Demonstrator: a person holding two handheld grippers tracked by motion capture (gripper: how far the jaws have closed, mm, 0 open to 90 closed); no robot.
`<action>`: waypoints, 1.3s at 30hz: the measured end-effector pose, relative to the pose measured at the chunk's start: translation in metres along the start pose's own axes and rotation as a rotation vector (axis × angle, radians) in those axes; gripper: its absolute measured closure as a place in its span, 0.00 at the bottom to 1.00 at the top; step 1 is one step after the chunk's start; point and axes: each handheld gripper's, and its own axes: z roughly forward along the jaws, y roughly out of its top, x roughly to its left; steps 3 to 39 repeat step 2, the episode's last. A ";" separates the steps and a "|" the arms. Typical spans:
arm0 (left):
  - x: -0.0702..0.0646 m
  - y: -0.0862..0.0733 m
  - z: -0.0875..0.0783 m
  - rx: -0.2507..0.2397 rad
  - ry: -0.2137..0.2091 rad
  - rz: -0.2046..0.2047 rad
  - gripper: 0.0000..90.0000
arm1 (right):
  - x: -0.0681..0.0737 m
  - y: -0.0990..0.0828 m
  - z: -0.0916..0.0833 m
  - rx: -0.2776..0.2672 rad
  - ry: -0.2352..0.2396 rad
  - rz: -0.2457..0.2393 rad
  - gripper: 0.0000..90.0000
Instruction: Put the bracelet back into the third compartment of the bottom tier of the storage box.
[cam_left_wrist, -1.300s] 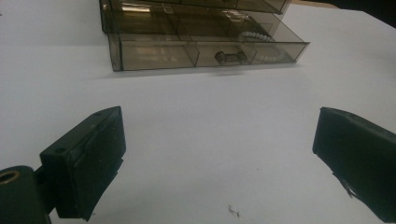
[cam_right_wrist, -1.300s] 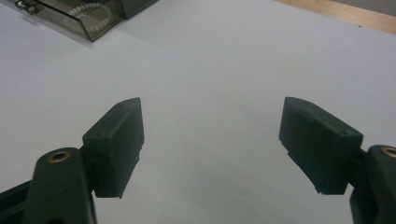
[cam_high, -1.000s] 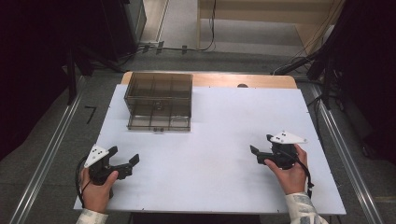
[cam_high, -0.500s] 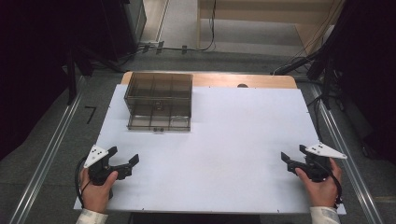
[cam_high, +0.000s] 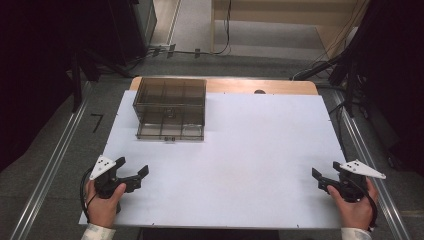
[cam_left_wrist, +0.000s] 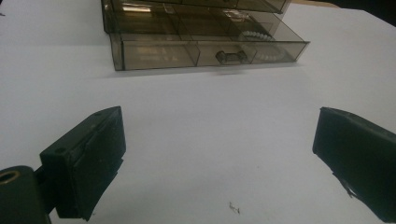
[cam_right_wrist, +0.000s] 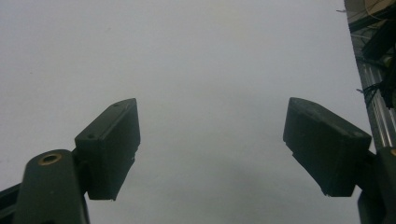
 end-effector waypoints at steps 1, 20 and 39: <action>0.000 0.000 0.000 0.000 -0.001 0.000 0.04 | 0.000 0.000 0.000 -0.003 0.001 0.003 0.19; 0.000 0.000 0.000 0.001 -0.001 0.000 0.04 | 0.000 -0.001 0.000 -0.003 0.000 0.001 0.19; 0.000 0.000 0.000 0.001 -0.001 0.000 0.04 | 0.000 -0.001 0.000 -0.003 0.000 0.001 0.19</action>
